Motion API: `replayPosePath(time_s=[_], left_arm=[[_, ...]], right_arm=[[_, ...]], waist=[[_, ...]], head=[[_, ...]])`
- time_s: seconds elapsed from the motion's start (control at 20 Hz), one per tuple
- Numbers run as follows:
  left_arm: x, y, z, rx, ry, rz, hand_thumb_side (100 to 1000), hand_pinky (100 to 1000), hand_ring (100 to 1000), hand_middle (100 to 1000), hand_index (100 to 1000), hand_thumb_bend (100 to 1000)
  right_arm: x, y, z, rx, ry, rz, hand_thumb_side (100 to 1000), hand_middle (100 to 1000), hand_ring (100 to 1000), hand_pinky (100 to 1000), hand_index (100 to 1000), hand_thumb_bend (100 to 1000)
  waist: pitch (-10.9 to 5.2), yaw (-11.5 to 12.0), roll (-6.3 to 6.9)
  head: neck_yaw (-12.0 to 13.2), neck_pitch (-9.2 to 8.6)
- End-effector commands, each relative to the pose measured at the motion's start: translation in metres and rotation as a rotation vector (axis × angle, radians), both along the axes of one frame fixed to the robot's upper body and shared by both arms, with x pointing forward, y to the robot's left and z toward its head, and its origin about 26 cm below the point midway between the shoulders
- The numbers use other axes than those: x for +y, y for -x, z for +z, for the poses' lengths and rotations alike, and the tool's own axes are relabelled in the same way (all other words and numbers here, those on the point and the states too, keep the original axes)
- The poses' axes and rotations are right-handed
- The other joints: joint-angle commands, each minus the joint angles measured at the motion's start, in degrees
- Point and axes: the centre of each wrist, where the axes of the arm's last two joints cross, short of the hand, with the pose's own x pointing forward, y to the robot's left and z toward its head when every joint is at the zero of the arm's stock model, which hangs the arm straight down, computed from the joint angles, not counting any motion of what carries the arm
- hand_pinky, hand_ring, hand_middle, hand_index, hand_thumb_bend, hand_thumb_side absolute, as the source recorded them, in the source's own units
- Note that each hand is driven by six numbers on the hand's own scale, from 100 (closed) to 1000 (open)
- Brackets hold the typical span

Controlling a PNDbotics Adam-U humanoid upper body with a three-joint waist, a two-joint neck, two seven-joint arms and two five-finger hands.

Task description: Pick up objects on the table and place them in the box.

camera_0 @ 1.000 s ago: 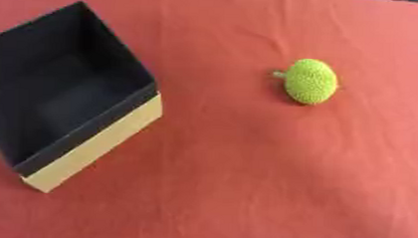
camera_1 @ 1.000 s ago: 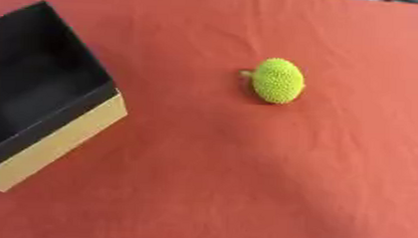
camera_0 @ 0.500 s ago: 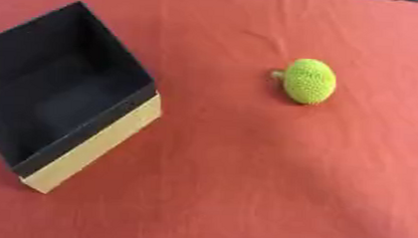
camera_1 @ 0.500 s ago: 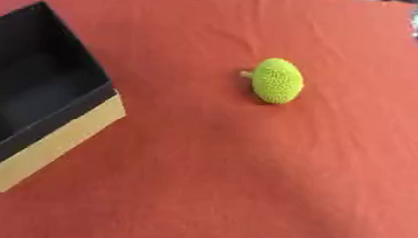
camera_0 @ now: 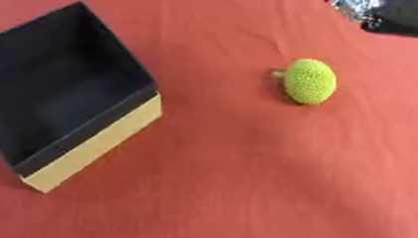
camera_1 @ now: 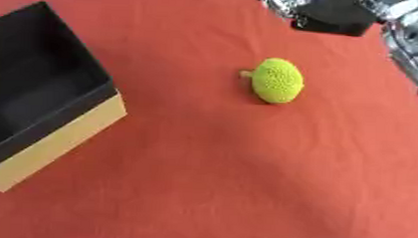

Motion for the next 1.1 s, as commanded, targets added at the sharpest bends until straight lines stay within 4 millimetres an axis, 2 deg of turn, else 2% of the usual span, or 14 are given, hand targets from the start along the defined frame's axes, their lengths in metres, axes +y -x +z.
replayPosePath(time_s=[0.05,0.2,0.25,0.4,0.7,0.75,0.95,1.05,1.1], left_arm=[[0.000,0.003,0.009,-0.023,-0.021,-0.004,533,754,663,664,793,293],[0.000,0.003,0.009,-0.023,-0.023,-0.007,533,754,663,664,793,293],[0.000,0.003,0.009,-0.022,-0.024,-0.008,533,754,663,664,793,292],[0.000,0.003,0.009,-0.021,-0.024,-0.009,534,754,663,664,793,291],[0.000,0.003,0.009,-0.020,-0.023,-0.008,534,754,663,664,793,291],[0.000,0.003,0.009,-0.020,-0.023,-0.008,534,754,663,664,793,291],[0.000,0.003,0.009,-0.020,-0.023,-0.008,534,754,663,664,793,291],[0.000,0.003,0.009,-0.020,-0.023,-0.008,535,754,663,664,793,290],[0.000,0.003,0.009,-0.019,-0.023,-0.007,535,754,663,664,793,290]], right_arm=[[0.001,0.006,0.009,0.003,0.094,-0.005,864,832,849,831,905,100],[0.003,0.005,0.008,0.025,0.133,-0.005,839,837,852,832,910,107],[0.003,0.005,0.007,0.035,0.144,-0.007,779,838,855,832,920,153],[0.004,0.005,0.004,0.082,0.164,-0.006,681,821,860,833,915,188],[0.001,0.004,-0.001,0.202,0.143,-0.022,315,823,883,847,898,288],[0.000,0.004,-0.001,0.215,0.138,-0.029,278,825,886,850,897,304],[-0.002,0.005,-0.004,0.248,0.126,-0.076,201,836,899,863,905,321],[-0.004,0.005,-0.007,0.262,0.127,-0.119,202,846,910,875,914,308],[-0.005,0.005,-0.008,0.264,0.128,-0.140,238,853,915,879,921,280]], waist=[[-1.26,0.1,0.31],[-1.25,0.2,0.36],[-1.23,0.2,0.37],[-1.17,0.3,0.39],[-1.14,0.2,0.46],[-1.12,0.2,0.47],[-1.09,0.0,0.48],[-1.05,0.0,0.47],[-1.03,0.0,0.47]], head=[[-0.3,-0.60],[-0.4,-0.55],[-0.4,-0.55],[-0.4,-0.54],[-0.4,-0.60],[-0.4,-0.60],[-0.3,-0.59],[-0.3,-0.59],[-0.3,-0.57]])
